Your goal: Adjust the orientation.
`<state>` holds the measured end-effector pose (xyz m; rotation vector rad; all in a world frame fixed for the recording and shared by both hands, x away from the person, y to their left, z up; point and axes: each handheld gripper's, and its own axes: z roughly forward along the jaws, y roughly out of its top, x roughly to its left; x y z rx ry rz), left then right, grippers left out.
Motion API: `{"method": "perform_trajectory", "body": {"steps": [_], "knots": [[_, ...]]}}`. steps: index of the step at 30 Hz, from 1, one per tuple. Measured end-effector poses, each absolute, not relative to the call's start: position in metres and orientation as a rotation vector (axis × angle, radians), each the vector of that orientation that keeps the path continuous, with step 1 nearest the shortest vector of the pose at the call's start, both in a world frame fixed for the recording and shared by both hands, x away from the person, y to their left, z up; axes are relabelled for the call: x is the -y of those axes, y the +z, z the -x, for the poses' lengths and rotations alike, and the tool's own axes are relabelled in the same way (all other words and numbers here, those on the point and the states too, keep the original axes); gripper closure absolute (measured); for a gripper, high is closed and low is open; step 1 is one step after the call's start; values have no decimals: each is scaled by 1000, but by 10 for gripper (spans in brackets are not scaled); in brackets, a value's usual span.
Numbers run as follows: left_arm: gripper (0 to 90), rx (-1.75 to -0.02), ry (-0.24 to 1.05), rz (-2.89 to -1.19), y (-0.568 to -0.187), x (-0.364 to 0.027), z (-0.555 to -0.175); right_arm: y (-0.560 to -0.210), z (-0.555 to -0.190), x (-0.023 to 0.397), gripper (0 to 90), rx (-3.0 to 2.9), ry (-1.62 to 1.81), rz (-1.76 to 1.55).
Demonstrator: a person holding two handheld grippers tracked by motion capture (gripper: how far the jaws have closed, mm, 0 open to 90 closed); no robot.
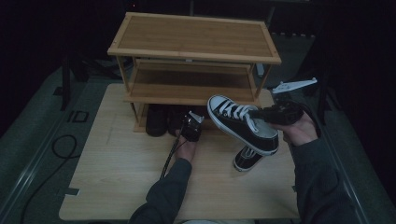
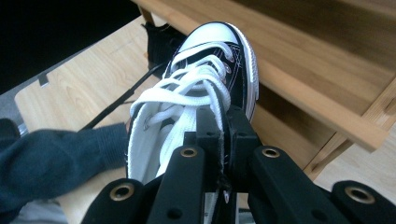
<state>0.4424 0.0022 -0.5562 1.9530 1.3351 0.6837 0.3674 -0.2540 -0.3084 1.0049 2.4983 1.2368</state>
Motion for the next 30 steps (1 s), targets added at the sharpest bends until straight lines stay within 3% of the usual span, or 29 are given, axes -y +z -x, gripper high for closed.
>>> {"method": "perform_trajectory", "body": {"steps": [30], "knots": [[900,-1315,745,-1969,-559,2,-442,-316,-428,192,864,-2296,1314,-1182]]}}
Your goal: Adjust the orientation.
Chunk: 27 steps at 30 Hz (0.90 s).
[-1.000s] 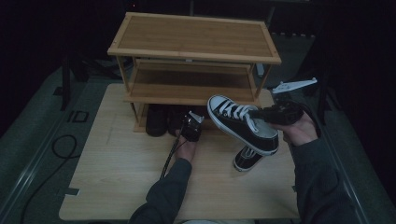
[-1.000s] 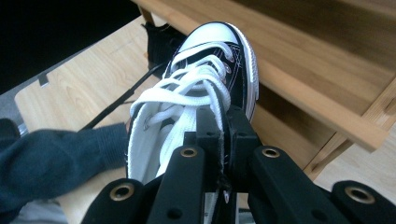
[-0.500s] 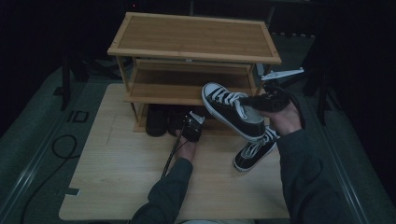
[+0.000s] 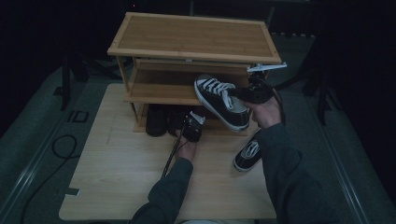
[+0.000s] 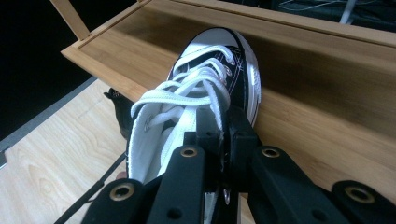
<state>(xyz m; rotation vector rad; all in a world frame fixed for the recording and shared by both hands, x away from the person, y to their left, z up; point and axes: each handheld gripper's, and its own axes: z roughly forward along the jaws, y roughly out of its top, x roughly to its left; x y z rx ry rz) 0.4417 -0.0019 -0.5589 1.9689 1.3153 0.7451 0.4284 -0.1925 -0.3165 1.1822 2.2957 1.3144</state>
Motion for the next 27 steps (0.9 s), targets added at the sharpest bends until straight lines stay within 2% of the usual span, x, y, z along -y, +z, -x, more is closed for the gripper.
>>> {"method": "perform_trajectory", "body": {"steps": [8,18,24,27], "knots": [[900,-1314,760,-1972,-559,3,-441,-319,-431,175,864,-2214,1330,-1206],[900,-1312,763,-1979,-559,3,-441,-331,-435,174,861,-2161,1348,-1272],[900,-1309,772,-1983,-559,4,-441,-337,-439,183,835,-2218,1337,-1277],[900,-1309,771,-1982,-559,4,-441,-334,-437,181,789,-2236,1319,-1246]]}}
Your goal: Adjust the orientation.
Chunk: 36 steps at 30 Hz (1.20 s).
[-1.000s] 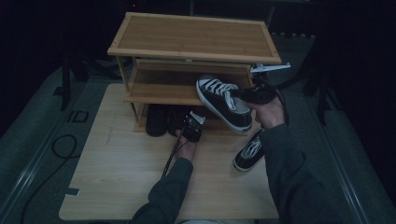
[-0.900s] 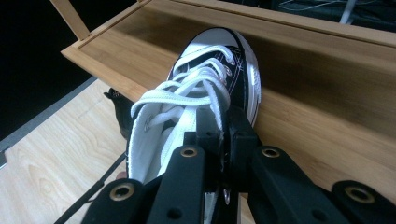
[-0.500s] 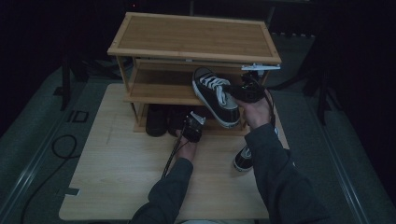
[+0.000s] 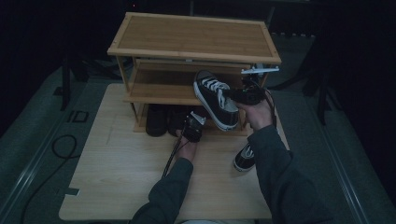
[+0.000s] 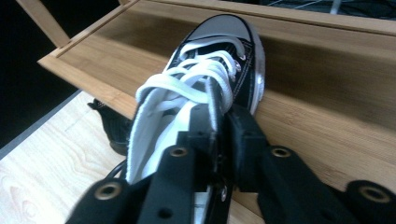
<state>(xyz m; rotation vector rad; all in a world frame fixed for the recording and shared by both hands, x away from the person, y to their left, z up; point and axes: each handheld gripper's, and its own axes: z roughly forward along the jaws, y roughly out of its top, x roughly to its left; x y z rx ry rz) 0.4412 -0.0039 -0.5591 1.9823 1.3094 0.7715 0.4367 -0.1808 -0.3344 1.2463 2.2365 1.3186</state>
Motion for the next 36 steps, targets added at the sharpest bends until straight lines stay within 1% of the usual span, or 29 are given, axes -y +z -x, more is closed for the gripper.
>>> {"method": "perform_trajectory", "body": {"steps": [4,8,13,22,28,32,33,36], "knots": [[900,-1309,772,-1982,-559,4,-441,-328,-433,184,762,-2241,1301,-1217],[899,-1309,773,-1983,-559,4,-441,-323,-428,186,704,-2250,1265,-1186],[900,-1310,773,-1983,-559,4,-441,-322,-425,189,673,-2252,1273,-1166],[900,-1310,773,-1983,-559,4,-441,-318,-420,195,643,-2251,1287,-1150],[900,-1311,773,-1983,-559,4,-441,-314,-412,200,640,-2241,1304,-1114],[900,-1311,772,-1983,-559,4,-441,-310,-404,207,644,-2239,1308,-1088],[900,-1312,772,-1982,-559,4,-441,-309,-402,209,659,-2239,1302,-1078],[900,-1313,772,-1982,-559,4,-441,-308,-394,216,792,-2254,1269,-1060]]}}
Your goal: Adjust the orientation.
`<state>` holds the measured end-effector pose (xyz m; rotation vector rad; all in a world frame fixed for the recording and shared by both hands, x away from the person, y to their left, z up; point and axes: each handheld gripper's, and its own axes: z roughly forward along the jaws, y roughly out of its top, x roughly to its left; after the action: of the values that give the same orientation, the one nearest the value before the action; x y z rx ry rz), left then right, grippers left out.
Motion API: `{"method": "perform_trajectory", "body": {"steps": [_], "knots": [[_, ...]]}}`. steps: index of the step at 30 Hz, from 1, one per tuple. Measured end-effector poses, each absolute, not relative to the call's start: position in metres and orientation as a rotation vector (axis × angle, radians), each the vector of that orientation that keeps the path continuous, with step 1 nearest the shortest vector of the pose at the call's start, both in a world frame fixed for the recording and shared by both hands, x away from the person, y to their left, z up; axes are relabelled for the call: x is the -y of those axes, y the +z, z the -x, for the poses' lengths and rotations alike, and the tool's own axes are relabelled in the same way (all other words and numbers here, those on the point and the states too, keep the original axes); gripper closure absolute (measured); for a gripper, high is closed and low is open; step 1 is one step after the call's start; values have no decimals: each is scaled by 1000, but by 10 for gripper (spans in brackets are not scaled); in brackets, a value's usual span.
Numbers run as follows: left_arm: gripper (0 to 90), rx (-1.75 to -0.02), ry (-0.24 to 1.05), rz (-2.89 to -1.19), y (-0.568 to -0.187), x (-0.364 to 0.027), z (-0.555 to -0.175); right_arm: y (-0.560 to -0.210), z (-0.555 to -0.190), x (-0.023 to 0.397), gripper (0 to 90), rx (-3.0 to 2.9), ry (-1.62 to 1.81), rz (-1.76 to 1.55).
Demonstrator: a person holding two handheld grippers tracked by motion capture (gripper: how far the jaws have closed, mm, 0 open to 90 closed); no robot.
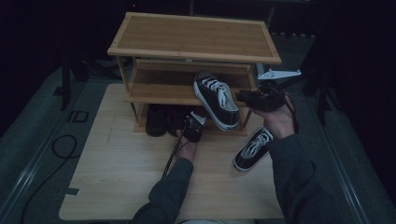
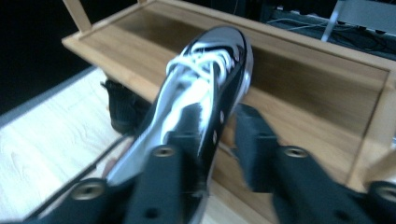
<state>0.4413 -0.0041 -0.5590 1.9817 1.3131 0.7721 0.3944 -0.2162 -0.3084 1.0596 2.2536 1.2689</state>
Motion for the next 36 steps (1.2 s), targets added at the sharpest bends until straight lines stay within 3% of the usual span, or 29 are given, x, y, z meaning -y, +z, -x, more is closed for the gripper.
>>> {"method": "perform_trajectory", "body": {"steps": [4,23,36], "knots": [[900,-1315,773,-1980,-559,4,-441,-314,-386,225,895,-2269,1216,-1037],[900,-1317,774,-1980,-559,5,-441,-352,-337,225,900,-2414,1145,-919],[900,-1318,776,-1979,-559,5,-441,-361,-333,215,900,-2469,1119,-896]]}}
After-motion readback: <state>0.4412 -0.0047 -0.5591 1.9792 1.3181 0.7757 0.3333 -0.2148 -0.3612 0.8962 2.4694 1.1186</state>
